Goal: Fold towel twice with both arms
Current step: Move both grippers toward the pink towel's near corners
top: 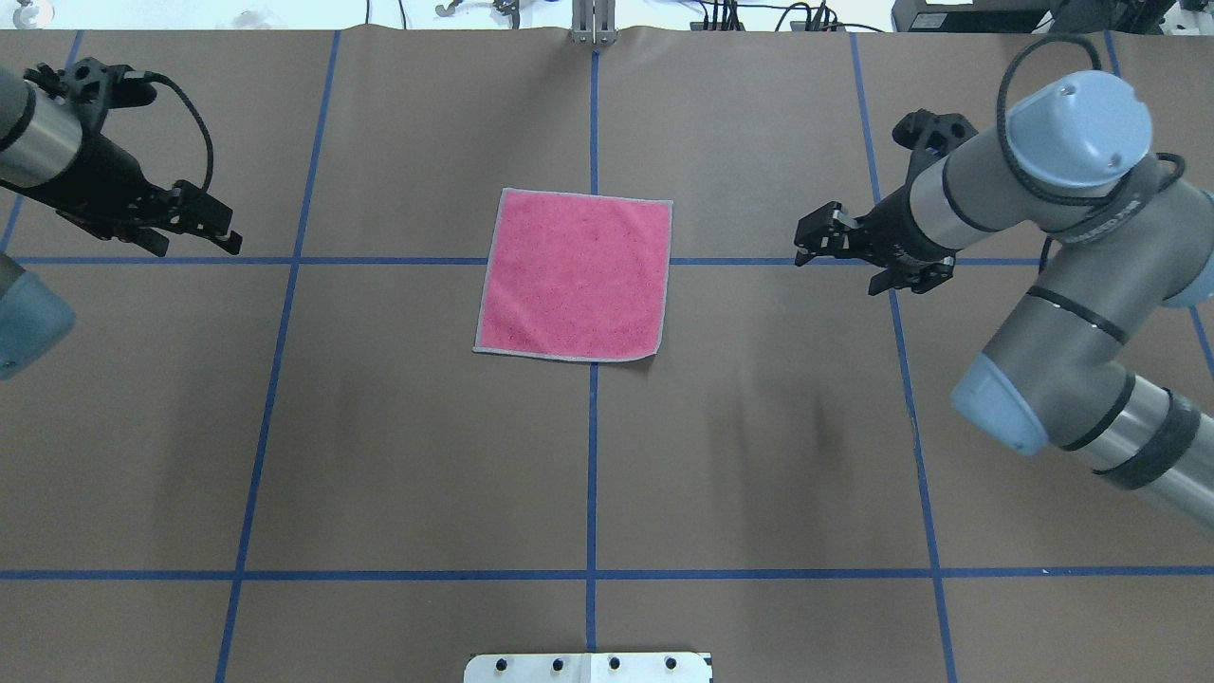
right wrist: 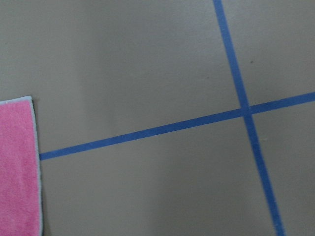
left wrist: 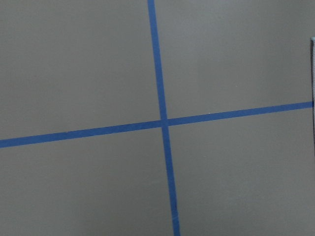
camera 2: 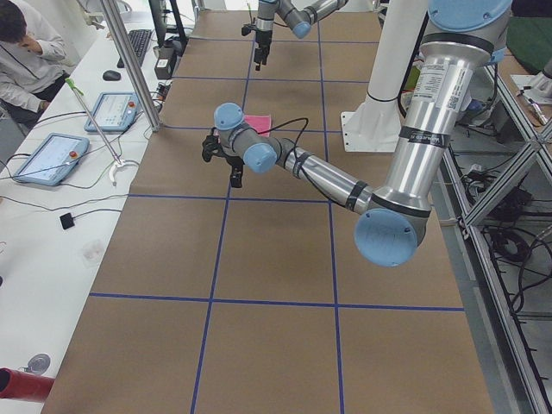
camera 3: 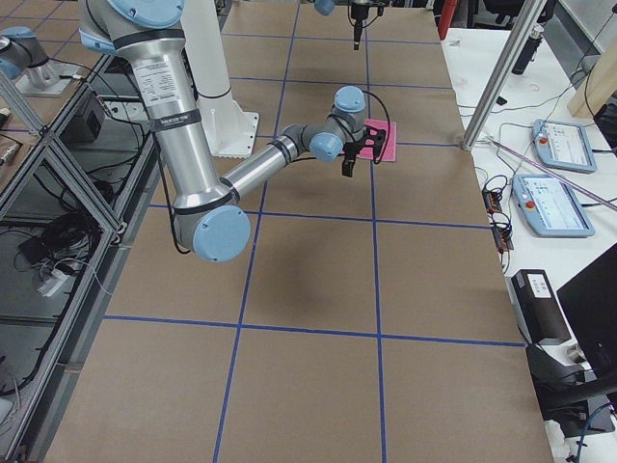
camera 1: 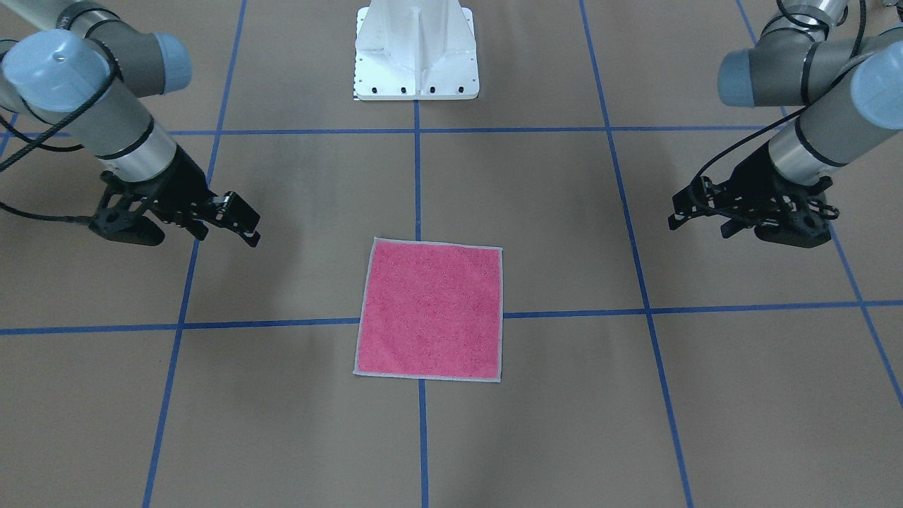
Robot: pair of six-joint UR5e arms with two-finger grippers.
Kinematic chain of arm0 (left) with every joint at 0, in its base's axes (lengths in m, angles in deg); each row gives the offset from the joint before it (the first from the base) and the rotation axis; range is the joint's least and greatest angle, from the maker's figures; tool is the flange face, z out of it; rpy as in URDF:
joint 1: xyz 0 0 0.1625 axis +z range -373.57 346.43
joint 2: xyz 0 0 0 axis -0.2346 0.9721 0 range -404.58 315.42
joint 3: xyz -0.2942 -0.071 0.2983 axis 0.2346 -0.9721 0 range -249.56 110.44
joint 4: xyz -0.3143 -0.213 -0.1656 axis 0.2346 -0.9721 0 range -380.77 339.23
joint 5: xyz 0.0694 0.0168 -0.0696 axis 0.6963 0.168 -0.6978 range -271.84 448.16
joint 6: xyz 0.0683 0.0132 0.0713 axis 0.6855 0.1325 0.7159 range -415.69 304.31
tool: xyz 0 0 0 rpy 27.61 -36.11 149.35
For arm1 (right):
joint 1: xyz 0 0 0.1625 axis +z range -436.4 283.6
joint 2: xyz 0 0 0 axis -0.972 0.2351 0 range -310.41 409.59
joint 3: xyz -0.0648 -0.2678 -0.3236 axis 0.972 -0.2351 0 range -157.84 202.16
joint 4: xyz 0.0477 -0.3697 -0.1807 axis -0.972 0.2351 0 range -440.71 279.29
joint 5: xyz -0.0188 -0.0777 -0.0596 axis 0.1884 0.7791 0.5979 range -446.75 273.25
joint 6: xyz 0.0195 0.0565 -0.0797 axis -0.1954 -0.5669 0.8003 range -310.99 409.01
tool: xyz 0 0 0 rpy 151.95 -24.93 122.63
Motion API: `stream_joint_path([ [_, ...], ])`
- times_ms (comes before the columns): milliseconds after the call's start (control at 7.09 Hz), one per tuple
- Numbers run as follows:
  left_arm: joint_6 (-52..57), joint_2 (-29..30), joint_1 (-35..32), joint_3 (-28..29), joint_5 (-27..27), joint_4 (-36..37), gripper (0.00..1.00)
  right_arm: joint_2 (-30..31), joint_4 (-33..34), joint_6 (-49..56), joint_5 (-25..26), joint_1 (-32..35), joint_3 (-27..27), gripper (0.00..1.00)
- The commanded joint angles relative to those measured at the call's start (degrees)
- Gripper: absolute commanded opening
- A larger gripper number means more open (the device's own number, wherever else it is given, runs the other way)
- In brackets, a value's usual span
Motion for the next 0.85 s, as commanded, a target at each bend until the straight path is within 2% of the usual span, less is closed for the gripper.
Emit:
stream_joint_path([
  [0,-10.70,2.09,5.12,1.58,5.93,-3.29,1.00,-4.00,0.36,-11.25,7.11,-6.32,-0.23,0.99],
  [141,-14.48,2.87,6.09,4.29,5.95,-8.10,1.00,-5.32,0.63,-15.46,9.92,-8.60,-0.84,0.98],
  [282,-17.74,3.75,7.23,7.36,6.04,-13.02,1.00,-7.60,4.54,-18.55,12.12,-9.67,-0.84,0.97],
  [423,-20.03,4.72,8.20,9.30,6.04,-15.16,1.00,-10.75,10.24,-21.72,12.75,-10.72,-1.02,0.96],
  [705,-23.46,6.56,11.45,9.85,9.88,-15.53,1.00,-13.40,10.82,-30.83,18.54,-13.80,-2.94,0.90],
])
